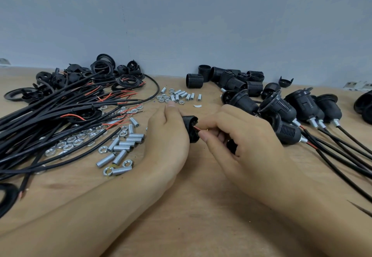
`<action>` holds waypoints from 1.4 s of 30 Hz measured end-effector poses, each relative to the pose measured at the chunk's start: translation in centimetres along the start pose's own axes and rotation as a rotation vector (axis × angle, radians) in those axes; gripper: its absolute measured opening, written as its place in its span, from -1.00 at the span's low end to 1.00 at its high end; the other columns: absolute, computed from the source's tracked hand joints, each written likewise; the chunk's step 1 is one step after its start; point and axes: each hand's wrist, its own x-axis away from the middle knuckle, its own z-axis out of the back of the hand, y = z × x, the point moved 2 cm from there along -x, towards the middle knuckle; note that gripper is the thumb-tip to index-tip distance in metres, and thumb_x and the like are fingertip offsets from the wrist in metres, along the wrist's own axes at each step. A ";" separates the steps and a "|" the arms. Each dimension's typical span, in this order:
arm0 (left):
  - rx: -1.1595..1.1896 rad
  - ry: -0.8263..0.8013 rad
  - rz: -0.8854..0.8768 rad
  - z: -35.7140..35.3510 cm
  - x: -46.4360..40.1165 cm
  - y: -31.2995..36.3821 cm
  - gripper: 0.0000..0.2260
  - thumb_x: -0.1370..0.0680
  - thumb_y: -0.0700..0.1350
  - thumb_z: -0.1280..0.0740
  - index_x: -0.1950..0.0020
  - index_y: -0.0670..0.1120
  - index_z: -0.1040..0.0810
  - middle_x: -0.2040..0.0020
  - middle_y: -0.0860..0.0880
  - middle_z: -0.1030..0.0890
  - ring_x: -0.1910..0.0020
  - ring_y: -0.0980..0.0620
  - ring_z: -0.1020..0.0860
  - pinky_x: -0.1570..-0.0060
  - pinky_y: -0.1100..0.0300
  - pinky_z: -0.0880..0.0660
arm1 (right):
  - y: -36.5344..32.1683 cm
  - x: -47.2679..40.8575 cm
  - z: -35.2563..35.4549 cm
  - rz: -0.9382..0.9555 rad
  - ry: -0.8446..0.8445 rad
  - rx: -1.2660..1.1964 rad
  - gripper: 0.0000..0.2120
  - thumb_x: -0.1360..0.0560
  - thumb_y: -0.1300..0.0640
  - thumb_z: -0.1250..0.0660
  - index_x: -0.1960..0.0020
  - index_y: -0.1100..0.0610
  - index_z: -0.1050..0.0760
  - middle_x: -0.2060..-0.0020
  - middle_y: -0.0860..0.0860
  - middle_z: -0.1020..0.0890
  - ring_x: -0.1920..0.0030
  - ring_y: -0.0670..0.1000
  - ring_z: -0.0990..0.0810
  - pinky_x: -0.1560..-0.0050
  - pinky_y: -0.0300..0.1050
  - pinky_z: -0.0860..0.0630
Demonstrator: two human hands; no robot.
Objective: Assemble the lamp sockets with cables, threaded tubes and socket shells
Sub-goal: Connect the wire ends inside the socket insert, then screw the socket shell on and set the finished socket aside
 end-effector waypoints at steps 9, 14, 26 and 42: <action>-0.026 -0.035 -0.058 0.0 0.1 0.1 -0.63 -0.48 0.16 -0.06 0.45 0.11 -0.46 0.47 0.03 -0.40 0.32 -0.12 -0.41 0.23 -0.13 -0.34 | 0.4 0.0 0.0 -0.054 0.085 -0.047 -0.94 -0.50 0.20 -0.39 0.13 0.15 -0.62 0.30 -0.04 -0.56 0.28 -0.06 -0.49 0.22 -0.25 -0.43; -0.136 -0.001 -0.135 0.2 0.3 0.3 -0.58 -0.67 0.04 -0.07 0.37 0.00 -0.40 0.43 0.06 -0.40 0.32 -0.07 -0.41 0.18 -0.07 -0.40 | 0.1 0.3 -0.1 -0.051 0.100 -0.010 -0.93 -0.48 0.20 -0.40 0.18 0.16 -0.61 0.32 -0.04 -0.55 0.31 -0.06 -0.47 0.24 -0.24 -0.42; -0.206 0.050 -0.206 0.7 0.9 0.4 -0.63 -0.69 -0.08 -0.06 0.33 -0.01 -0.31 0.41 0.08 -0.36 0.39 0.21 -0.37 0.33 0.23 -0.24 | -0.1 0.6 -0.6 -0.040 0.091 -0.038 -0.92 -0.50 0.21 -0.39 0.17 0.15 -0.61 0.34 -0.08 -0.55 0.30 -0.04 -0.49 0.25 -0.18 -0.43; -0.015 -0.303 0.016 0.7 0.1 0.8 -0.84 -0.43 0.06 -0.41 0.32 0.05 -0.60 0.33 0.05 -0.52 0.32 0.02 -0.42 0.31 0.13 -0.28 | 3.4 -0.1 -1.4 -0.600 0.152 -0.763 -0.60 -0.56 -0.12 -0.12 0.08 0.13 -0.61 0.27 0.02 -0.59 0.20 -0.02 -0.56 0.10 -0.08 -0.54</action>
